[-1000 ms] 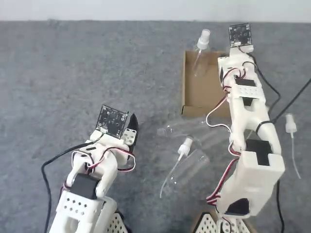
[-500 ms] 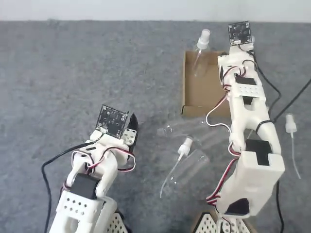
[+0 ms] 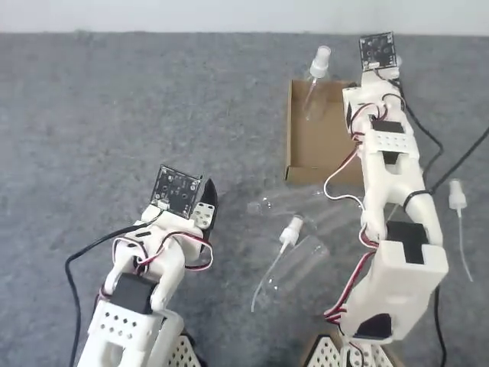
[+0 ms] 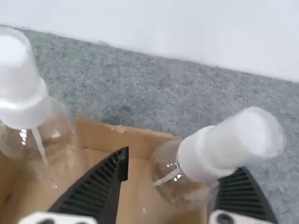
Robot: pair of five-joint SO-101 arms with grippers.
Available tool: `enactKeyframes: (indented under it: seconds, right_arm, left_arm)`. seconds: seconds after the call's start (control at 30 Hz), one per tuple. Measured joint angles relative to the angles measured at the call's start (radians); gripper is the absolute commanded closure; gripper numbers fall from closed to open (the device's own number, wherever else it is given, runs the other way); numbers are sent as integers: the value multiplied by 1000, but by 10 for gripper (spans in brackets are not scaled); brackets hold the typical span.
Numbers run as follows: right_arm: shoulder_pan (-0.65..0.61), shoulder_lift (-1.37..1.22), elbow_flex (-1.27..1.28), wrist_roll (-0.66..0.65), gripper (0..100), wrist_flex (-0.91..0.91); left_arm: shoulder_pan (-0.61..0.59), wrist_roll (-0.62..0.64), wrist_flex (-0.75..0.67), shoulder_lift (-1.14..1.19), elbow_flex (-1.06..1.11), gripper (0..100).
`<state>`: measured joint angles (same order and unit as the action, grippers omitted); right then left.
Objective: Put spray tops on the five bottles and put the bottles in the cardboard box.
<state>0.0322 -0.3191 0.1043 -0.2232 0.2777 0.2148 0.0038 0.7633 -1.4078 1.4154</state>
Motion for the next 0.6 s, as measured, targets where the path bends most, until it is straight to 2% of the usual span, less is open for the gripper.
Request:
enactKeyframes:
  seconds: [0.3,0.6]
  right_arm:
    - [-11,46,-92,0,753,92]
    - [-11,48,-292,0,754,295]
  left_arm:
    - [0,0,0,0,0,960]
    - [0,0,0,0,0,960]
